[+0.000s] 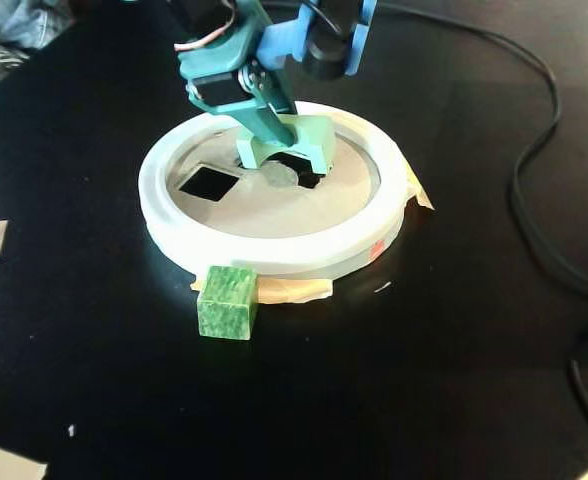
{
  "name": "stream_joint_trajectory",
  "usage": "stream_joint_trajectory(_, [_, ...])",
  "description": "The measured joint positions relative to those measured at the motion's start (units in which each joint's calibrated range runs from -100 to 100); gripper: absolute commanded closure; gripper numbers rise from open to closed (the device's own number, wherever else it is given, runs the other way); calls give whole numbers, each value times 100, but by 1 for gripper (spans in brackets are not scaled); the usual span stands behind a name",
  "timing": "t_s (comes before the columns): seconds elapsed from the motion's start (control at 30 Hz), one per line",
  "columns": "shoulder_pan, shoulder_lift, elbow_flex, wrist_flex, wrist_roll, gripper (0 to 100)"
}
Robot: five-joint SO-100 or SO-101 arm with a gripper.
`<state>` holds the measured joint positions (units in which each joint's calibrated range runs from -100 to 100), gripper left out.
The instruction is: Pick up the U shape block and drop it in corresponding U shaped hole
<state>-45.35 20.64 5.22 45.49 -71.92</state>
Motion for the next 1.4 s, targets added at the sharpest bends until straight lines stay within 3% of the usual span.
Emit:
stream_joint_trajectory(0.73, [-140,0,0,0,-20,96])
stream_joint_trajectory(0.83, [-140,0,0,0,-20,87])
stream_joint_trajectory(0.9, [-140,0,0,0,-20,74])
stream_joint_trajectory(0.93, [-140,0,0,0,-20,62])
stream_joint_trajectory(1.03, [-140,0,0,0,-20,51])
stream_joint_trajectory(1.27, [-110,0,0,0,-10,50])
stream_joint_trajectory(1.4, [-100,0,0,0,332,49])
